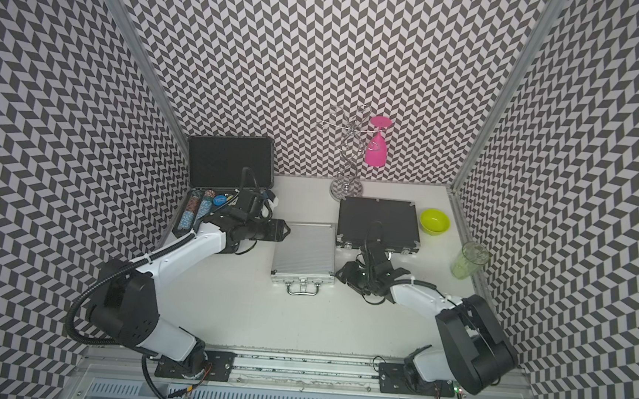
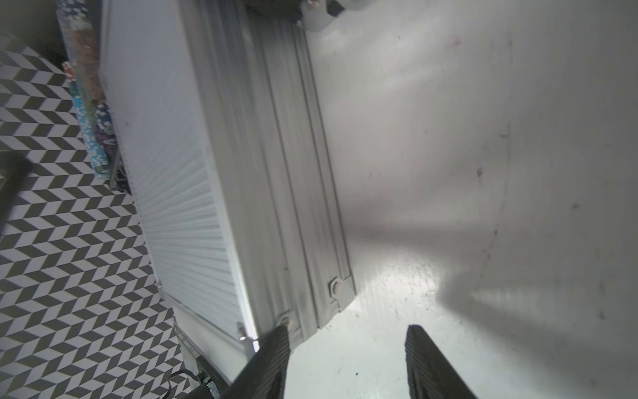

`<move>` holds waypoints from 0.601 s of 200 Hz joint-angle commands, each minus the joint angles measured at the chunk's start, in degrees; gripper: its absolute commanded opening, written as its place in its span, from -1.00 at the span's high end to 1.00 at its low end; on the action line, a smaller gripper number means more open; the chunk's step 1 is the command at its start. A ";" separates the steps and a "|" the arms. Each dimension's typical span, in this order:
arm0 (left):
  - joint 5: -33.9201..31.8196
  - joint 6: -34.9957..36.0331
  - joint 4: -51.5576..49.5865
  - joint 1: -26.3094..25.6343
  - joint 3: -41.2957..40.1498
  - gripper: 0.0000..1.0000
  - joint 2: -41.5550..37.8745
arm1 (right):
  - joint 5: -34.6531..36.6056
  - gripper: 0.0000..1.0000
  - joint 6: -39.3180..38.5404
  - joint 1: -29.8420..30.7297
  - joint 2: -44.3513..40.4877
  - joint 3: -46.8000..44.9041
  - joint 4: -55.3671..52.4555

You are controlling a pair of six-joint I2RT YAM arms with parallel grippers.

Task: Close the poker set cases
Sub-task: Fasten the fastener on the poker set case.

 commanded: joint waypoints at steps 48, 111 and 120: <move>-11.92 -1.89 -0.81 -7.08 -1.16 -0.05 4.19 | 1.86 -0.20 -2.43 1.83 -5.85 4.93 -5.65; -10.01 -2.36 -1.83 -6.78 -6.15 -0.08 8.90 | 3.19 -0.34 4.60 14.71 -5.49 6.78 2.40; -9.34 -2.36 -1.75 -6.81 -6.53 -0.07 8.74 | 2.68 -0.35 3.82 16.01 -3.29 7.28 3.64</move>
